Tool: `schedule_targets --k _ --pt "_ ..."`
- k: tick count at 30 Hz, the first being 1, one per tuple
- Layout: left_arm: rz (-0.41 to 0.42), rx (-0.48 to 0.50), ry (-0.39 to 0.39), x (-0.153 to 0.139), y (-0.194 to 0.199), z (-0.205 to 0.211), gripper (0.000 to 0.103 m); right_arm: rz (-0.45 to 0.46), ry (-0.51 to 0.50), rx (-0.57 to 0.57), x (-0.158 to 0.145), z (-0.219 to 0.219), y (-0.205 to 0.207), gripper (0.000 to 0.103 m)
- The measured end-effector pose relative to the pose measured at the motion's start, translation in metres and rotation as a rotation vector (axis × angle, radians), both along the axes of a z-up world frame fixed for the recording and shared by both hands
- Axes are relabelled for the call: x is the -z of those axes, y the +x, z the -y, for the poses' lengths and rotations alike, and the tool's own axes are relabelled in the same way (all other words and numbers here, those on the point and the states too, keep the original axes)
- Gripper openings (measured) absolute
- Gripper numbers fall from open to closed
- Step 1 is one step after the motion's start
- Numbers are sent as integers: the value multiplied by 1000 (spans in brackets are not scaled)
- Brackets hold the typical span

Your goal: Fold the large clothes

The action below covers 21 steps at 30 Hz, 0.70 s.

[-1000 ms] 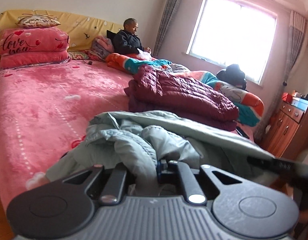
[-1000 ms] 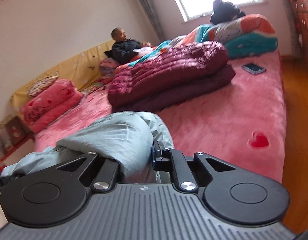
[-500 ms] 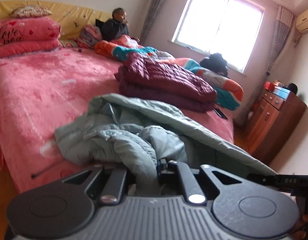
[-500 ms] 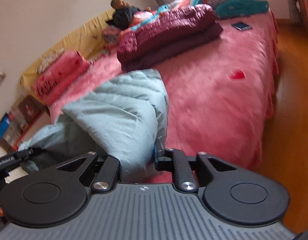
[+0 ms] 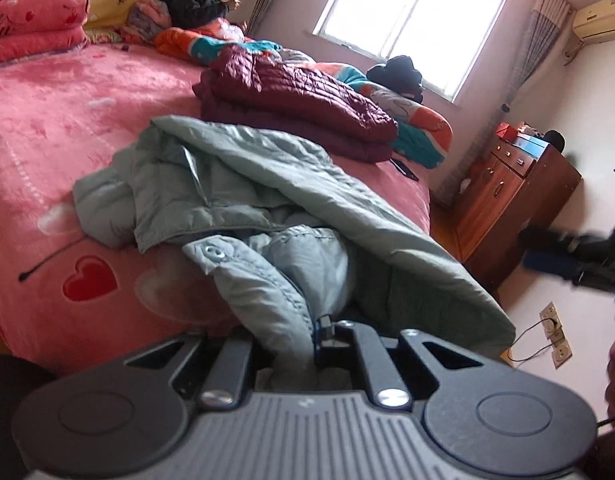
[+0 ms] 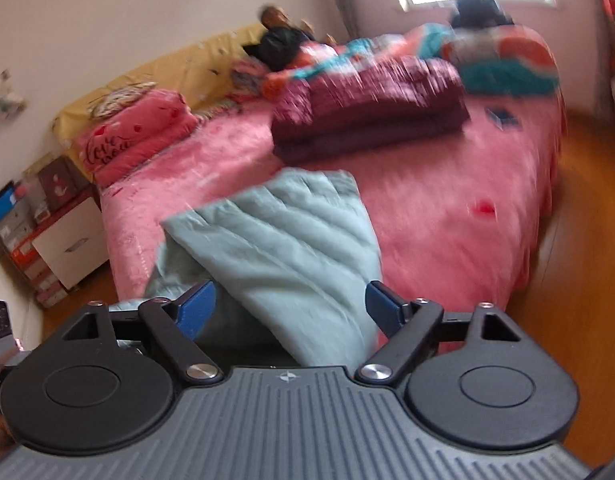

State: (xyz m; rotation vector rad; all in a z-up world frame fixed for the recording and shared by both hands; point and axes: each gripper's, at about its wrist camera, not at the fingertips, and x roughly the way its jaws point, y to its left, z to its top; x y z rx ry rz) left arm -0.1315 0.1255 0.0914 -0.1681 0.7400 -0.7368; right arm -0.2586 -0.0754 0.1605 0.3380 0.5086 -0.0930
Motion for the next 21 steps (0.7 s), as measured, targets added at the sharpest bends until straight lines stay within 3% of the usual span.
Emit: schedule_targets --k 3,7,14,20,21 --pt "-19 5 -6 5 1 -3 6 6 -89 -26 -6 -13 26 103" --pt "-52 2 -20 10 4 -6 6 -19 -121 -120 0 -27 84 103" --pt "-75 -15 -35 15 8 -10 6 -69 -279 -313 30 -73 216 103" --pt "-80 -24 -40 15 7 -12 6 -98 -434 -430 66 -101 296 103" --pt "-76 -27 -37 15 6 -12 6 -102 -441 -439 75 -101 304 95"
